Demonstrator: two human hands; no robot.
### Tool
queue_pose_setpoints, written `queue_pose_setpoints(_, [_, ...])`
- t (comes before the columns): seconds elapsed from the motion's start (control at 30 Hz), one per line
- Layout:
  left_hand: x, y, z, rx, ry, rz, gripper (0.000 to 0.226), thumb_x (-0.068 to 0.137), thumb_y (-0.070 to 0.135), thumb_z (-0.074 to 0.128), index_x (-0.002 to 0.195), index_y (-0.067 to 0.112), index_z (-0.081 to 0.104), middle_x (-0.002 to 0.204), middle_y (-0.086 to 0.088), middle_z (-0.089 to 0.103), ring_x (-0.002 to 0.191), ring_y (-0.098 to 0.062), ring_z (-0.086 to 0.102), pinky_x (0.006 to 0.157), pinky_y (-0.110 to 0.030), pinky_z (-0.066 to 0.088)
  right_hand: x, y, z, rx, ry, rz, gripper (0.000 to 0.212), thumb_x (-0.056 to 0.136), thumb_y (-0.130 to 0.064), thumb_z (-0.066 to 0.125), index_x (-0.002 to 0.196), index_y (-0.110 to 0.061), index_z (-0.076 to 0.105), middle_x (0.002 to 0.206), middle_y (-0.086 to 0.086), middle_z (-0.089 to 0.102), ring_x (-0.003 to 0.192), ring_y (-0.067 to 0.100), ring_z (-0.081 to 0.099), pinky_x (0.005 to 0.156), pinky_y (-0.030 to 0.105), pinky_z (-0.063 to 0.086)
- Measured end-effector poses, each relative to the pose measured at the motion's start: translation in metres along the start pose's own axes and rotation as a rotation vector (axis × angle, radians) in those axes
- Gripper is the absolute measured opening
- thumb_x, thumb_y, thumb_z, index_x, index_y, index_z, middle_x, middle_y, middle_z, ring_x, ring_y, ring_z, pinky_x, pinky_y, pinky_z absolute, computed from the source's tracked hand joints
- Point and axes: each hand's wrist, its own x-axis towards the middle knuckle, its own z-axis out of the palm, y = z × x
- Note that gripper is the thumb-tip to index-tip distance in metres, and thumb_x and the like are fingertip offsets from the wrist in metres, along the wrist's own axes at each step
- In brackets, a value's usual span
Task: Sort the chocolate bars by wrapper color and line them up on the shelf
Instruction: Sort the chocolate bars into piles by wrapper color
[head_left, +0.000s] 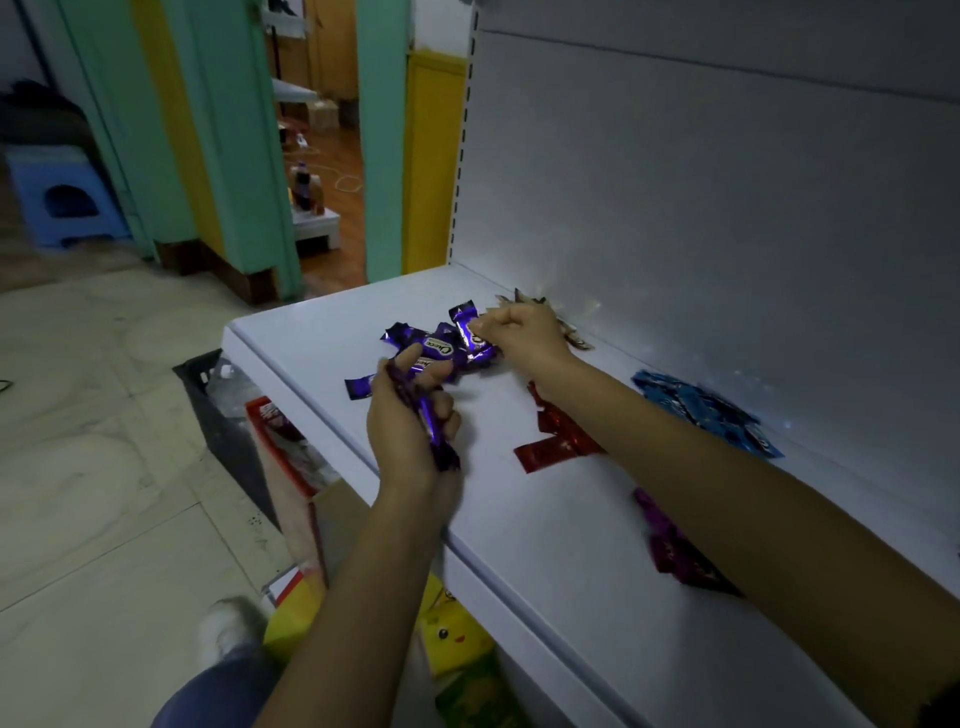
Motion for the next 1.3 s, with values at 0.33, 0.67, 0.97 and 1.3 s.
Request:
queue_pose_setpoints(0.33, [0.0, 0.011, -0.013, -0.374, -0.066, -0.167, 0.062, 0.098, 0.061, 0.022, 0.119, 0.015, 0.059, 0.075, -0.006, 0.064, 0.045, -0.01, 0.044, 0.035, -0.016, 0.029, 0.024, 0.017, 0.02, -0.401, 0.089, -0.05, 0.024, 0.079, -0.024, 0.075, 0.062, -0.021, 0.058, 0.077, -0.002, 0.064, 0.077, 0.017, 0.061, 0.072, 0.036, 0.053])
queue_pose_setpoints(0.67, [0.005, 0.003, -0.01, -0.22, -0.013, -0.126, 0.062, 0.097, 0.061, 0.027, 0.119, 0.016, 0.062, 0.086, -0.007, 0.067, 0.078, -0.02, 0.065, 0.07, -0.03, 0.057, -0.098, -0.029, 0.008, -0.036, -0.305, -0.305, 0.018, 0.081, -0.025, 0.073, 0.079, -0.012, 0.062, 0.064, -0.005, 0.065, 0.056, 0.01, 0.06, 0.056, 0.025, 0.051])
queue_pose_setpoints(0.97, [0.0, 0.007, -0.009, -0.261, -0.051, -0.178, 0.063, 0.092, 0.065, 0.036, 0.124, 0.015, 0.058, 0.106, -0.009, 0.066, 0.107, -0.025, 0.062, 0.082, -0.047, 0.055, -0.101, -0.015, 0.004, -0.22, -0.286, -0.14, 0.02, 0.088, -0.011, 0.062, 0.107, -0.009, 0.062, 0.082, 0.001, 0.065, 0.055, 0.005, 0.06, 0.047, 0.019, 0.05])
queue_pose_setpoints(1.3, [0.012, 0.003, -0.015, -0.315, -0.039, -0.233, 0.057, 0.097, 0.058, 0.035, 0.127, 0.015, 0.058, 0.126, -0.015, 0.062, 0.119, -0.032, 0.058, 0.102, -0.051, 0.044, -0.088, -0.009, 0.012, -0.286, -0.236, -0.139, 0.03, 0.079, -0.023, 0.076, 0.104, -0.01, 0.063, 0.071, -0.005, 0.061, 0.049, -0.001, 0.057, 0.043, 0.016, 0.044])
